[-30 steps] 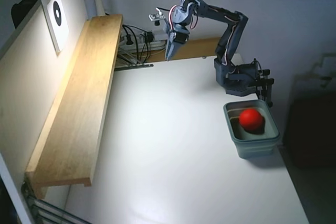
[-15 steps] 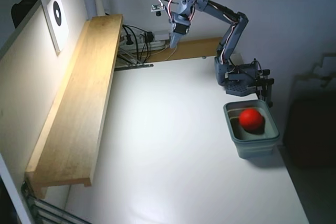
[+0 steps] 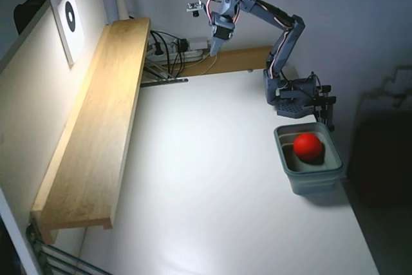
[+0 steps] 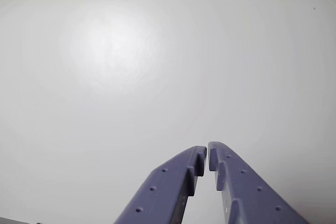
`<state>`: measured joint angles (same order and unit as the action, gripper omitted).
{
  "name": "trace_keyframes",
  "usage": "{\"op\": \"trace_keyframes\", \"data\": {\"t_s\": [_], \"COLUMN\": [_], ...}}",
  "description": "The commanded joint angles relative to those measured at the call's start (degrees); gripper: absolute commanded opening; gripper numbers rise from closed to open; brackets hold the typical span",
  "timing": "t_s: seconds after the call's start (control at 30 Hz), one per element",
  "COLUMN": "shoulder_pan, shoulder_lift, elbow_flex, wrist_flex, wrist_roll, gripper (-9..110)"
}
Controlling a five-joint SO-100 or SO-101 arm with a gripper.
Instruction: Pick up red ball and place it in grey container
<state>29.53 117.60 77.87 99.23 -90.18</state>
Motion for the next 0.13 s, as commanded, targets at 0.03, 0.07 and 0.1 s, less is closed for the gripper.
{"op": "trace_keyframes", "data": {"t_s": [0.03,0.07,0.1], "shoulder_pan": [0.5,0.5,0.5], "shoulder_lift": [1.6,1.6,1.6], "elbow_flex": [-2.1,-2.1,-2.1], "wrist_flex": [0.8,0.8,0.8], "wrist_roll": [0.2,0.2,0.2], "gripper": [-3,-3,-3]}}
